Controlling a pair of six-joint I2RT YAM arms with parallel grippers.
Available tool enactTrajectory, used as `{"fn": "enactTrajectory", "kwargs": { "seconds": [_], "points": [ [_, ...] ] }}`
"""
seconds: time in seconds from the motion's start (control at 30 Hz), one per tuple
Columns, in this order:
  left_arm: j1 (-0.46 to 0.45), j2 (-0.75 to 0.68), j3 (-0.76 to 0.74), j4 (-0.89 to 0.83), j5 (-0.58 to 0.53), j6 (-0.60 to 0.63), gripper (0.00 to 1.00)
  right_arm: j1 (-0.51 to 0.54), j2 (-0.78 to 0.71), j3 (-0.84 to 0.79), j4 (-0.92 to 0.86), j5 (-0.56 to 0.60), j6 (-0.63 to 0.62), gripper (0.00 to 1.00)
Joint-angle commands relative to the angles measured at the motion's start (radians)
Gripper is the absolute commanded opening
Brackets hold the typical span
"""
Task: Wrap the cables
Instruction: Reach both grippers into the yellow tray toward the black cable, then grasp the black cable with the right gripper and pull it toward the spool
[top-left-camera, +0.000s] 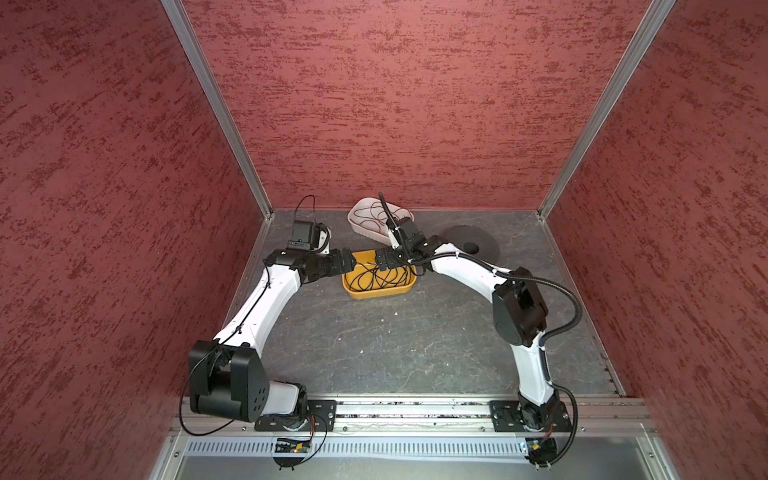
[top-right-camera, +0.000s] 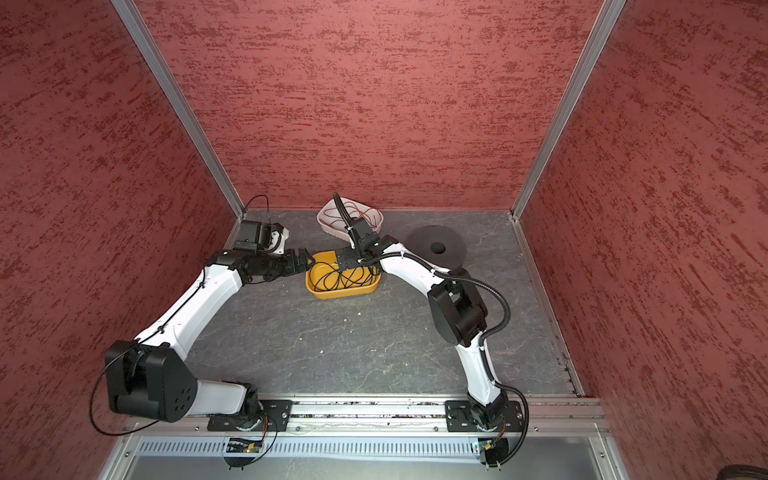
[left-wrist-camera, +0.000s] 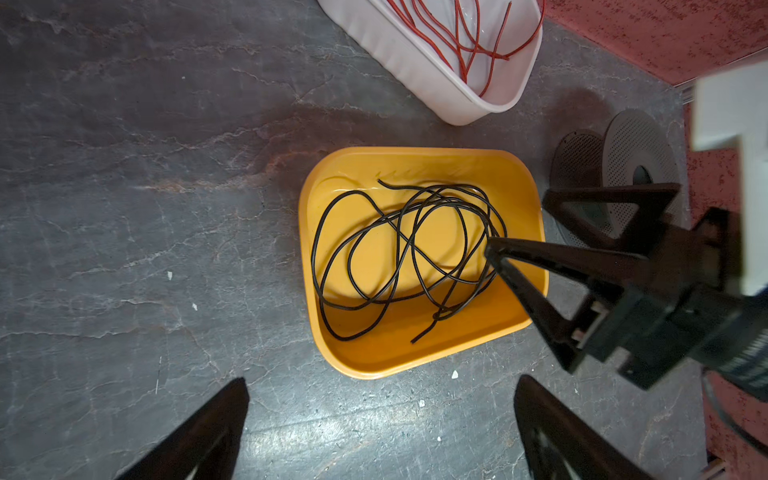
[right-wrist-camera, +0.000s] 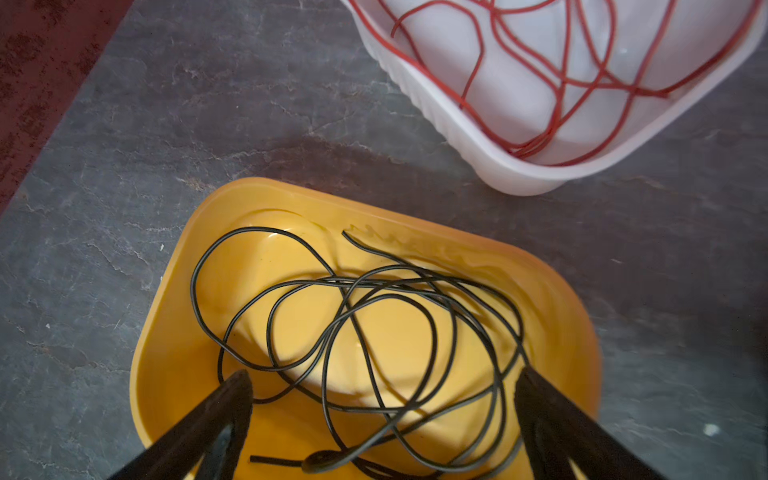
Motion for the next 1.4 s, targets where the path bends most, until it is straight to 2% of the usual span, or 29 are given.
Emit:
{"fn": "enactTrajectory", "kwargs": {
  "seconds": [0.0,0.23,0.37,0.53,0.7,0.83,0.93,1.1,1.23,1.37],
  "points": [
    [0.021,-0.008,0.035,0.001,0.048,0.006,1.00,0.021,0.058,0.054,-0.031,0.030,0.038,0.98],
    [0.041,-0.019,0.006,0.035,0.052,-0.009,1.00,0.042,0.193,0.163,-0.057,0.060,0.046,0.97],
    [0.038,-0.026,0.004,0.038,0.057,-0.009,1.00,0.048,0.248,0.201,-0.055,0.094,0.053,0.93],
    [0.033,-0.036,-0.011,0.037,0.039,-0.008,1.00,0.054,0.353,0.342,-0.171,0.121,0.029,0.92],
    [0.018,-0.033,-0.009,0.033,0.028,-0.003,1.00,0.056,0.428,0.441,-0.262,0.137,0.011,0.86],
    [0.012,-0.035,-0.009,0.031,0.021,0.003,1.00,0.057,0.453,0.467,-0.290,0.145,0.006,0.73],
    [0.015,-0.033,-0.001,0.030,0.024,0.002,1.00,0.056,0.461,0.476,-0.304,0.146,0.004,0.54],
    [0.012,-0.043,-0.010,0.033,0.029,-0.002,1.00,0.055,0.455,0.476,-0.302,0.135,0.008,0.29],
    [-0.002,-0.053,-0.028,0.055,0.023,-0.031,1.00,0.053,0.436,0.478,-0.271,0.140,0.007,0.02],
    [-0.020,-0.061,-0.077,0.112,0.032,-0.079,1.00,0.053,0.398,0.481,-0.246,0.143,-0.007,0.00]
  ]
}}
